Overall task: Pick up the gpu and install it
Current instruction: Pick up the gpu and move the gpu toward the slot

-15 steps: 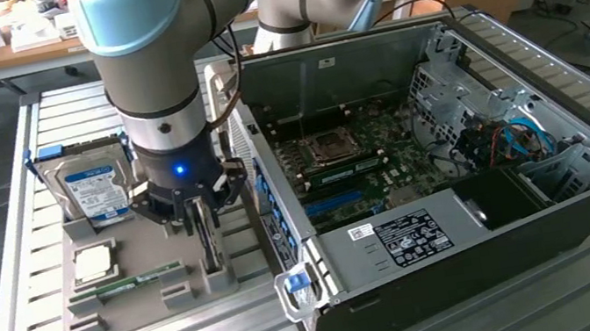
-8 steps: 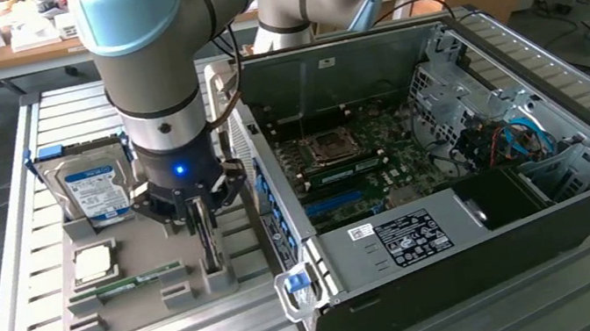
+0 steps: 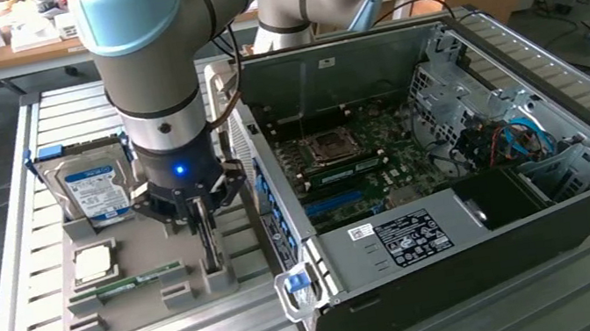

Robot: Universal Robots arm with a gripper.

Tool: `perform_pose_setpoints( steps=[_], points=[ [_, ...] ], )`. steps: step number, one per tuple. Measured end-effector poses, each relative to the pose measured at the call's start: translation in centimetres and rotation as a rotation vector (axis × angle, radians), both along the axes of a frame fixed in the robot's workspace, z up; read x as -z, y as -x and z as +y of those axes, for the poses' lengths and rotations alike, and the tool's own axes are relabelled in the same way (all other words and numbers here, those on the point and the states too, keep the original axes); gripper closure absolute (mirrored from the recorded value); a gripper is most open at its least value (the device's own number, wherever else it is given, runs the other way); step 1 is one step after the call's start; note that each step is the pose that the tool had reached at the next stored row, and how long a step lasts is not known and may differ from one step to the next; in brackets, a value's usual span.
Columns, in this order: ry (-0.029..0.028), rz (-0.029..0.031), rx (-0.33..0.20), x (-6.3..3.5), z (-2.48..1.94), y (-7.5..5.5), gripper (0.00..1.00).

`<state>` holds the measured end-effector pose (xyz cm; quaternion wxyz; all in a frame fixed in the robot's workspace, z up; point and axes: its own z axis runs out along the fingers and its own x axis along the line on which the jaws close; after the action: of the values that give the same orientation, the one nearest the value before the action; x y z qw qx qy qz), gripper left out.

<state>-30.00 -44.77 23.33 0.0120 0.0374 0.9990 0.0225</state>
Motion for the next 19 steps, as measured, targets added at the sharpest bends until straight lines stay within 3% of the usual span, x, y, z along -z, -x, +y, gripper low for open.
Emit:
perform_pose_setpoints(
  steps=[2, 19],
  points=[
    [0.0000, 0.0000, 0.000, 0.00, 0.00, 0.00, 0.73],
    [0.0000, 0.0000, -0.016, 0.01, 0.00, 0.00, 0.73]
  ],
)
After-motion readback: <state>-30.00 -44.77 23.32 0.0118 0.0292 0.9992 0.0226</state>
